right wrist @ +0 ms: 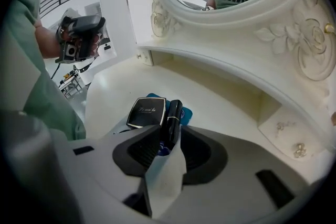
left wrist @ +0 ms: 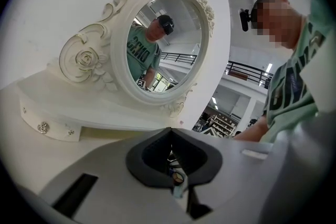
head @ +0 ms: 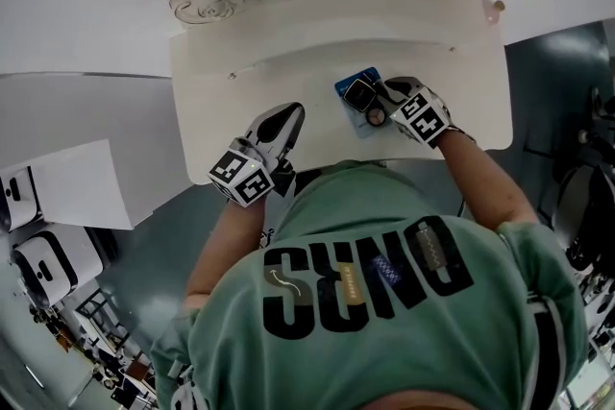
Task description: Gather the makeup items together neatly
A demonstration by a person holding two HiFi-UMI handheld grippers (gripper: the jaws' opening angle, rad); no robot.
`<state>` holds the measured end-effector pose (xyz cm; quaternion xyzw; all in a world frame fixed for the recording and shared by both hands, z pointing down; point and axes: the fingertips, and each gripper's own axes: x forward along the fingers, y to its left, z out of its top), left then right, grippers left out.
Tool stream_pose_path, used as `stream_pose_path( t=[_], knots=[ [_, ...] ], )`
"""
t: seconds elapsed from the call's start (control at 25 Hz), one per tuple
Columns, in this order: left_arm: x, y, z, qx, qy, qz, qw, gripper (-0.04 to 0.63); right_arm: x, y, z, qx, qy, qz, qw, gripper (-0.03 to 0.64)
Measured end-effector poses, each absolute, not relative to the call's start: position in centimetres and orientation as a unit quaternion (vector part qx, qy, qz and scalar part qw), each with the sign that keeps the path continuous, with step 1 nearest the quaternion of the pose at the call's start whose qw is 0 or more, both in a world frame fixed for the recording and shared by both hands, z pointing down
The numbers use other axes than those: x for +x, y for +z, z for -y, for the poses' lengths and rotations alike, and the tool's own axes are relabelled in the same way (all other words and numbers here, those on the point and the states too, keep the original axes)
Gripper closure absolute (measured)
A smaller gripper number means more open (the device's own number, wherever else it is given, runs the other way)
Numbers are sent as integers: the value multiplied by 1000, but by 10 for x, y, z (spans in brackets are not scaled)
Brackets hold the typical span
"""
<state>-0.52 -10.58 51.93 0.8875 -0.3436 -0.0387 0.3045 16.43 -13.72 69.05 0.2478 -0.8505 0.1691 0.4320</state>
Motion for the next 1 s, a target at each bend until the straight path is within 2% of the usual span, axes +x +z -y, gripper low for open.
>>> stream_pose_path(
  t=[0.32,0.6,0.76,1.0],
  knots=[
    [-13,529,101,887,-31,339,312,597,164,697,139,241,183,849,433,522],
    [-27,529,101,884,-35,344,314,597,165,702,141,238,272,840,405,534],
    [-34,530,103,882,-40,349,315,597,166,698,141,239,276,842,397,538],
    [-53,526,107,880,-55,356,311,597,146,635,163,289,295,854,316,538]
  ],
)
